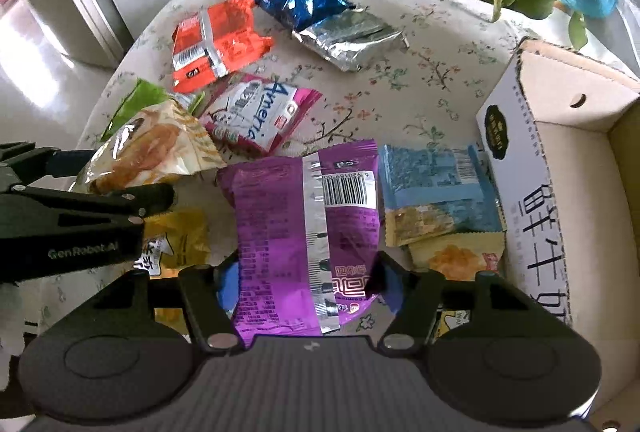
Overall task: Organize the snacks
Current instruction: 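Close the right tool on the purple bag while the left tool grasps the white croissant bag, then carry the purple bag with the right tool while the left tool carries the croissant bag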
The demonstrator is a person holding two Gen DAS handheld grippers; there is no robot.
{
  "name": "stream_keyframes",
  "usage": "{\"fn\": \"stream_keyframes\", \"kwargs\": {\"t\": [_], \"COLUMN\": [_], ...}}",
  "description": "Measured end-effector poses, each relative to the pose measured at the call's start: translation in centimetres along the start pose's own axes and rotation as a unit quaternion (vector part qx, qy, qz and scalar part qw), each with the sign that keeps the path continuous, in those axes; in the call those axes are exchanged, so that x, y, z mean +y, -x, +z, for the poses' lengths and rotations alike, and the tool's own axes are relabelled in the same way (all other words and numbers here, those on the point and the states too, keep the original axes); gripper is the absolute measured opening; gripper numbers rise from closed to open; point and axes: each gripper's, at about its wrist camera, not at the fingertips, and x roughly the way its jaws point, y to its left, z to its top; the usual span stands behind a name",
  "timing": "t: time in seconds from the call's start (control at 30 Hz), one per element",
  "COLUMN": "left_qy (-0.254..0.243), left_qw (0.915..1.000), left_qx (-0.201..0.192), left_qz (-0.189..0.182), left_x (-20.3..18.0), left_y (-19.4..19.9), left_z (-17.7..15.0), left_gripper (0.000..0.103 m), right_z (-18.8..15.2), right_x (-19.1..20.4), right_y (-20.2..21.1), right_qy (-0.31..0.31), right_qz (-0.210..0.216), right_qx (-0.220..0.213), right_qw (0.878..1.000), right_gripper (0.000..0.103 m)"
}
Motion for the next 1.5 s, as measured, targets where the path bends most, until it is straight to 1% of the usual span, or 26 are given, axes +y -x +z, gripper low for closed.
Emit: {"fn": "stream_keyframes", "kwargs": {"t": [0.17,0.43,0.6,0.73,0.93,1.27,1.5], "left_qy": [0.017,0.031,0.039,0.04,0.045,0.047,0.045], "left_qw": [0.9998,0.9993,0.9986,0.998,0.9974,0.9965,0.9958], "left_qx": [-0.008,-0.02,-0.036,-0.049,-0.055,-0.06,-0.066], "left_qz": [0.0,0.002,-0.001,-0.003,-0.009,-0.034,-0.045], "left_x": [0.1,-0.2,-0.9,-1.8,-3.2,-6.0,-8.1], "left_y": [0.9,2.2,3.5,4.4,4.9,5.2,5.3], "left_z": [0.5,0.9,1.4,1.9,2.4,3.2,3.8], "left_gripper": [0.072,0.072,0.072,0.072,0.072,0.072,0.072], "right_z": [0.0,-0.2,-0.1,-0.1,-0.1,-0.4,-0.8], "right_x": [-0.4,-0.8,-1.5,-2.1,-3.0,-5.4,-7.5], "right_y": [0.7,2.4,3.7,4.6,5.3,6.8,7.8], "right_qy": [-0.01,-0.02,-0.036,-0.05,-0.065,-0.104,-0.133], "right_qz": [0.003,0.011,0.014,0.015,0.012,0.007,0.0], "right_qx": [-0.013,-0.032,-0.056,-0.069,-0.081,-0.103,-0.114], "right_qw": [1.0,0.999,0.998,0.996,0.995,0.989,0.984], "right_gripper": [0.072,0.072,0.072,0.072,0.072,0.072,0.072]}}
